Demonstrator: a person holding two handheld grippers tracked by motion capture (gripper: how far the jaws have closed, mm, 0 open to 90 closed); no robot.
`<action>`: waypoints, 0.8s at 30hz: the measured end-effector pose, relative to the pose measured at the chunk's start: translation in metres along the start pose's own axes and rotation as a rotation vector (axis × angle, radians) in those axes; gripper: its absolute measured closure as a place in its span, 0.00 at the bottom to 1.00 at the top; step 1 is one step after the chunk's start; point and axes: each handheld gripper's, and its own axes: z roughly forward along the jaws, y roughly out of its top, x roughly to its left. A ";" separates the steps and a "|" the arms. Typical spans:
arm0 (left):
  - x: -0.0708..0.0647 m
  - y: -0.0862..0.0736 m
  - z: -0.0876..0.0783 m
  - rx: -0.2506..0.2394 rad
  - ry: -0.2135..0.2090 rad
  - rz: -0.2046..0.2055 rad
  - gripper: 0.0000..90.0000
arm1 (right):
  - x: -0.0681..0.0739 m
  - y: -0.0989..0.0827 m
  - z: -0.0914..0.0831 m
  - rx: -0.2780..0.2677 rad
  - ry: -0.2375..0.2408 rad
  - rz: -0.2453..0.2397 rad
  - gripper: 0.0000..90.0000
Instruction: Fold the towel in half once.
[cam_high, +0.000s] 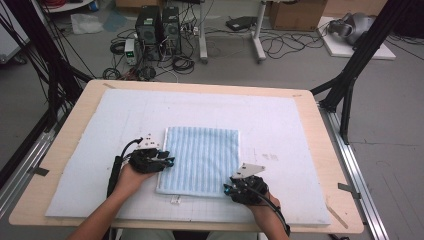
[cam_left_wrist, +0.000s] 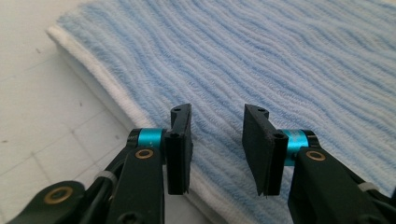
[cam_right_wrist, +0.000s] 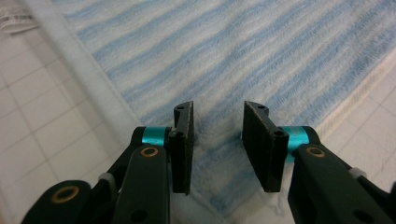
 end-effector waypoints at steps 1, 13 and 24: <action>-0.001 -0.001 -0.001 0.006 0.010 0.017 0.71 | 0.000 -0.002 -0.001 -0.002 0.005 -0.003 0.70; 0.026 0.019 -0.005 -0.097 0.029 -0.059 0.63 | -0.029 0.013 -0.007 -0.136 0.077 0.096 0.62; 0.067 0.054 0.035 -0.080 0.055 -0.144 0.80 | -0.095 0.057 0.031 -0.185 -0.040 0.274 0.76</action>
